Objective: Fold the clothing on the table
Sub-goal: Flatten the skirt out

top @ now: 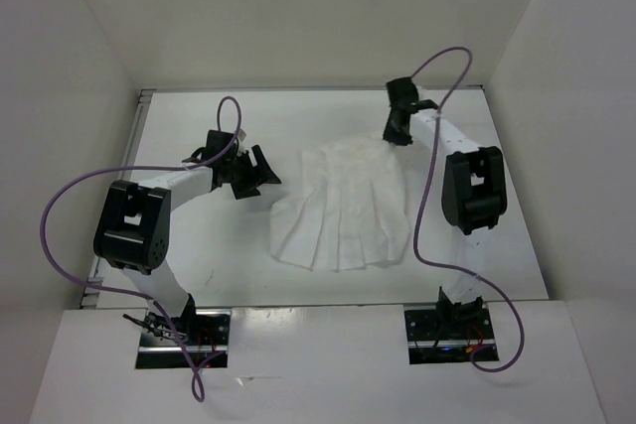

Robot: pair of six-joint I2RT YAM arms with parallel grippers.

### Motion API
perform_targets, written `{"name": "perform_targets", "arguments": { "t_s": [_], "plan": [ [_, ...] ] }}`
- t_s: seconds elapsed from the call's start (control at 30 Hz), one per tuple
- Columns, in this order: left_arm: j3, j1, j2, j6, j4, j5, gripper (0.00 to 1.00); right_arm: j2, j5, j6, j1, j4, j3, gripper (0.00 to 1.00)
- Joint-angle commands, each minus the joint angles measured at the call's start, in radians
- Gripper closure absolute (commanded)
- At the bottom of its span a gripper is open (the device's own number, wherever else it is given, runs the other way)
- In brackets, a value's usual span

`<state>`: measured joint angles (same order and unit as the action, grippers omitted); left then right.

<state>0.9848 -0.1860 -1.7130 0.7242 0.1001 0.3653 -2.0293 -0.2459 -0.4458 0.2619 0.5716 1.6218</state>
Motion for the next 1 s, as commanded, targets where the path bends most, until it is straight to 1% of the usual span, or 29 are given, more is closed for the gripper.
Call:
{"name": "perform_targets", "arguments": {
  "t_s": [0.0,0.03,0.07,0.13,0.17,0.2,0.23,0.3,0.37,0.47,0.5,0.6,0.73,0.77,0.83,0.87,0.9,0.97],
  "plan": [
    [0.032,-0.003,-0.007,-0.031,-0.022,0.017,0.18,0.034,-0.027,-0.054,-0.119,-0.009,0.058,0.65],
    [0.032,-0.003,-0.007,-0.031,-0.022,0.017,0.18,0.024,-0.027,-0.054,-0.119,0.003,0.058,0.6],
    [0.032,-0.003,-0.007,-0.031,-0.022,0.017,0.18,0.049,-0.048,-0.054,-0.087,0.004,0.058,0.54],
    [0.032,-0.003,-0.007,-0.031,-0.022,0.017,0.18,0.093,-0.119,-0.018,-0.021,0.004,0.046,0.47],
    [0.032,-0.003,-0.007,-0.031,-0.022,0.017,0.18,0.134,-0.212,-0.018,0.021,0.004,0.046,0.44],
    [0.032,-0.003,-0.007,-0.031,-0.022,0.017,0.18,0.15,-0.243,0.013,0.105,0.014,0.033,0.39],
    [0.032,-0.003,-0.007,-0.031,-0.022,0.017,0.18,0.15,-0.257,0.025,0.141,0.014,0.033,0.38],
    [0.032,-0.003,-0.016,-0.022,-0.031,0.027,0.18,0.135,-0.204,0.036,0.209,0.062,0.062,0.38],
    [0.032,-0.012,-0.016,-0.022,-0.031,0.037,0.18,0.1,-0.149,0.036,0.232,0.071,0.075,0.38],
    [0.032,-0.012,-0.016,-0.022,-0.031,0.037,0.18,0.021,-0.086,0.045,0.246,0.062,0.104,0.37],
    [0.032,-0.012,-0.016,-0.022,-0.031,0.037,0.18,-0.03,-0.061,0.045,0.246,0.062,0.133,0.37],
    [0.032,-0.012,-0.016,-0.022,-0.031,0.037,0.18,-0.133,-0.046,0.045,0.246,0.062,0.194,0.37],
    [0.032,-0.012,-0.007,-0.022,-0.031,0.037,0.18,-0.21,-0.003,0.045,0.255,0.062,0.234,0.37],
    [0.032,-0.012,-0.007,-0.022,-0.031,0.037,0.18,-0.219,-0.003,0.045,0.255,0.062,0.246,0.38],
    [0.023,-0.012,-0.007,-0.022,-0.031,0.037,0.18,-0.233,0.029,0.045,0.255,0.062,0.247,0.44],
    [0.023,-0.012,-0.007,-0.022,-0.031,0.037,0.18,-0.233,0.04,0.045,0.255,0.062,0.247,0.61],
    [0.023,-0.012,-0.007,-0.022,-0.031,0.037,0.18,-0.233,0.052,0.036,0.255,0.071,0.236,0.74],
    [0.023,-0.012,-0.007,-0.022,-0.031,0.037,0.18,-0.206,0.085,0.024,0.266,0.086,0.21,0.98]
  ]
}}
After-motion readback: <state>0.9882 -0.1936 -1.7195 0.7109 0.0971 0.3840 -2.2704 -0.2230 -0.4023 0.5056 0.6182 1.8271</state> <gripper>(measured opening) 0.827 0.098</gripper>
